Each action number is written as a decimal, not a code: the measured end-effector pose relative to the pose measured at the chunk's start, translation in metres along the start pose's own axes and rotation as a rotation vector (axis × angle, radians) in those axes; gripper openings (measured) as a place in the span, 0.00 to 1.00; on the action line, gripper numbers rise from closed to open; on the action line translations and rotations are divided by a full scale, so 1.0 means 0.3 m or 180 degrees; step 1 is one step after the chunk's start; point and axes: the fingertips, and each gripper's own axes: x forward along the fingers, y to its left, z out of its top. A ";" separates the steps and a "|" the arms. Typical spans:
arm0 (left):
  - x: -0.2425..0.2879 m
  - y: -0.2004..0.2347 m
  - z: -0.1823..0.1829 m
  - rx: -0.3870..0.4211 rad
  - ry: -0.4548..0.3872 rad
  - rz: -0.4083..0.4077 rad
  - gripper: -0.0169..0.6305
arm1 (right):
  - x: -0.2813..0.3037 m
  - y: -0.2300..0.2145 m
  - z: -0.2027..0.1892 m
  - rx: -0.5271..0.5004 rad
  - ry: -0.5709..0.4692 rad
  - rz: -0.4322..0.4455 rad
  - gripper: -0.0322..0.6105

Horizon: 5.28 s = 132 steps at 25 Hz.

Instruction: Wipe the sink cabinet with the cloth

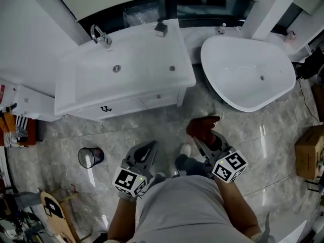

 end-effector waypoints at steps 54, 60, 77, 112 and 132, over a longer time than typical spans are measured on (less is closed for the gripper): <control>0.142 0.640 -1.027 -0.1072 0.0478 0.0983 0.04 | 0.859 -0.817 -1.134 -0.0016 0.1854 -0.0712 0.27; 0.192 0.648 -1.179 -0.1296 0.0414 0.1154 0.04 | 0.963 -0.990 -1.226 -0.0085 0.1851 -0.0887 0.27; 0.293 0.673 -1.373 -0.1695 0.0182 0.1442 0.04 | 1.178 -1.326 -1.300 -0.0330 0.2079 -0.1271 0.26; 0.423 0.948 -1.700 -0.1499 0.0115 0.1071 0.04 | 1.314 -1.689 -1.892 -0.0289 0.2308 -0.1560 0.25; 0.399 0.973 -1.721 -0.1560 0.0100 0.1031 0.04 | 1.460 -1.559 -2.026 -0.0131 0.2174 -0.1496 0.24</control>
